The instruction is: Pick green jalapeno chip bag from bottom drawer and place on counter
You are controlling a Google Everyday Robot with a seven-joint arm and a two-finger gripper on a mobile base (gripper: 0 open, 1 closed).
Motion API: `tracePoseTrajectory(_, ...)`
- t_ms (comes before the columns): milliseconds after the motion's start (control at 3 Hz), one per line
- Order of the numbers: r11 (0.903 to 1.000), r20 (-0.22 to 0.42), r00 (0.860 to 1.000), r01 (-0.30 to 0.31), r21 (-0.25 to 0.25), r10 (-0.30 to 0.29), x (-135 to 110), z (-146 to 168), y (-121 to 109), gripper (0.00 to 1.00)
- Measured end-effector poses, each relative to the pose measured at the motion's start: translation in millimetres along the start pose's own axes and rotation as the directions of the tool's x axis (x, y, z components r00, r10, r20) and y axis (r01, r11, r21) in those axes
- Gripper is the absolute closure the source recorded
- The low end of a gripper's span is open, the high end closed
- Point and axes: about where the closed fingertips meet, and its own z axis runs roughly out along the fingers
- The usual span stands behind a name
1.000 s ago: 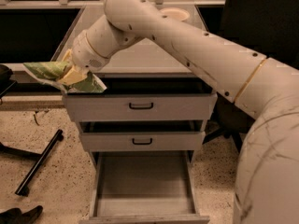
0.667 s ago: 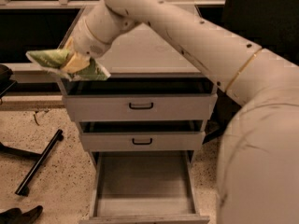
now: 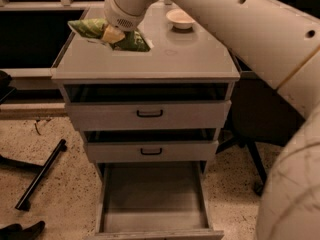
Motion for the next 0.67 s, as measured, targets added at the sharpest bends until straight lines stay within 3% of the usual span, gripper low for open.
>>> tracePoseTrajectory(333,0.9979,-0.048,0.998,-0.041,0.051,0.043,55.4,25.4,22.1,1.00)
tracePoseTrajectory(667,0.9880,-0.048,0.995,-0.083,0.130,0.090,95.1,8.7,14.9,1.00)
